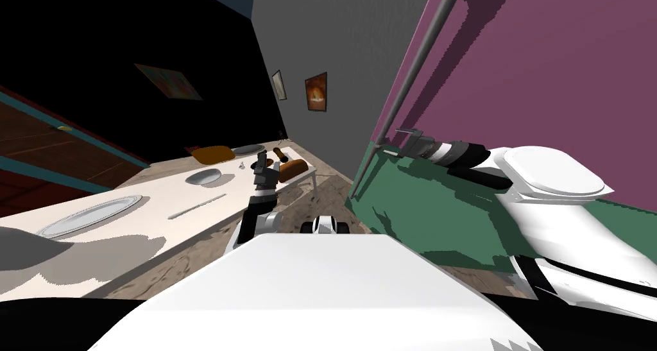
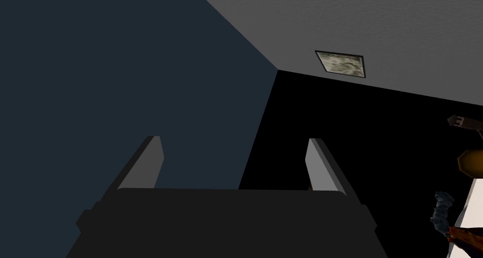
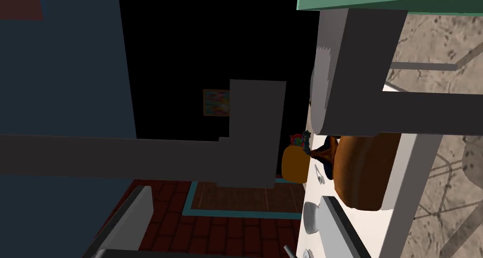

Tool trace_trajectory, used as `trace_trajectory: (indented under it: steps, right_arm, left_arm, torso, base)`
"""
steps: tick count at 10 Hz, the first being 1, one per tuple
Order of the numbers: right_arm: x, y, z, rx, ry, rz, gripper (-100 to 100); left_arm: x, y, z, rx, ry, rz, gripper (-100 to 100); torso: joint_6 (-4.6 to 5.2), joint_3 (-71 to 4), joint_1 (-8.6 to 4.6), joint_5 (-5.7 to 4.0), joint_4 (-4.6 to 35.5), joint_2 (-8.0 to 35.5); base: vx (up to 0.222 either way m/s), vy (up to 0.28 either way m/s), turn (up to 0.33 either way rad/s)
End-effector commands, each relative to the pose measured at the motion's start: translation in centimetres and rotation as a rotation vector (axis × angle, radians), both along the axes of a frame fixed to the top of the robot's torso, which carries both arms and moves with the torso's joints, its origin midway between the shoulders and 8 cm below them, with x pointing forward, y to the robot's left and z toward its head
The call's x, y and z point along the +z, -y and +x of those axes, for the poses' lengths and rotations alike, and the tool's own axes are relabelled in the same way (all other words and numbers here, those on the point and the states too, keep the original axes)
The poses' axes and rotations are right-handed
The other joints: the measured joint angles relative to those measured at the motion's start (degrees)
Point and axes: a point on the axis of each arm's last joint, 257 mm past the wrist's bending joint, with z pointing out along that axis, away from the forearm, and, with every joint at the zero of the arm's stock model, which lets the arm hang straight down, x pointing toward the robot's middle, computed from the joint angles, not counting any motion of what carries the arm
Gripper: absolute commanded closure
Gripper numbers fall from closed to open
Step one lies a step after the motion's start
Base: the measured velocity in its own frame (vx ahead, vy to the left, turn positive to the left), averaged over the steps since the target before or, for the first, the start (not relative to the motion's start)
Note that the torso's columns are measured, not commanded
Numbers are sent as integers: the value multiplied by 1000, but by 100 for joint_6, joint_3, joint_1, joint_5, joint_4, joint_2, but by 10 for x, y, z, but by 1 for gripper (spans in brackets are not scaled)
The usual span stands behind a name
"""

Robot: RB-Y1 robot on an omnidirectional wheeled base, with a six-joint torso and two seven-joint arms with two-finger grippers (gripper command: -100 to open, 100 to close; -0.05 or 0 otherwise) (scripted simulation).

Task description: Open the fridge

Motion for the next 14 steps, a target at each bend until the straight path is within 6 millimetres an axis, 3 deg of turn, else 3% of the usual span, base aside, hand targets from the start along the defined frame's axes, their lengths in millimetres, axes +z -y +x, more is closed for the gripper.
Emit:
trace_trajectory:
  steps: [1,3,4,5,7,11,13,14]
  right_arm:
    - [0,10,6,-33,1,-1,-100]
    - [3,12,8,-42,2,-1,-100]
    - [4,14,8,-46,2,1,100]
    - [5,-7,-2,16,2,4,100]
    - [6,-27,-14,79,1,6,100]
    - [7,-66,-41,206,1,6,100]
    - [7,-84,-56,270,2,4,100]
    - [1,-79,-51,251,-16,1,100]
  left_arm:
    - [0,0,0,0,0,0,0]
    - [0,0,0,0,0,0,0]
    - [0,0,0,0,0,0,0]
    - [0,0,0,0,0,0,0]
    - [0,0,0,0,1,0,0]
    - [0,0,0,0,0,0,0]
    - [0,0,0,0,0,0,0]
    - [0,0,0,0,0,0,0]
  torso:
    - [0,1,-9,-4,0,0]
    - [-11,3,4,0,1,5]
    - [-13,1,4,4,-1,3]
    - [-9,3,0,1,-1,4]
    - [-35,36,-9,17,34,65]
    - [12,7,-11,11,35,22]
    - [5,-3,1,21,39,15]
    - [-7,5,0,21,42,30]
  base:
    - [82,15,-21]
    - [60,55,9]
    - [5,-1,-14]
    - [-132,-22,54]
    - [-251,-41,84]
    - [-246,-9,77]
    - [-167,-34,54]
    - [-85,-14,27]
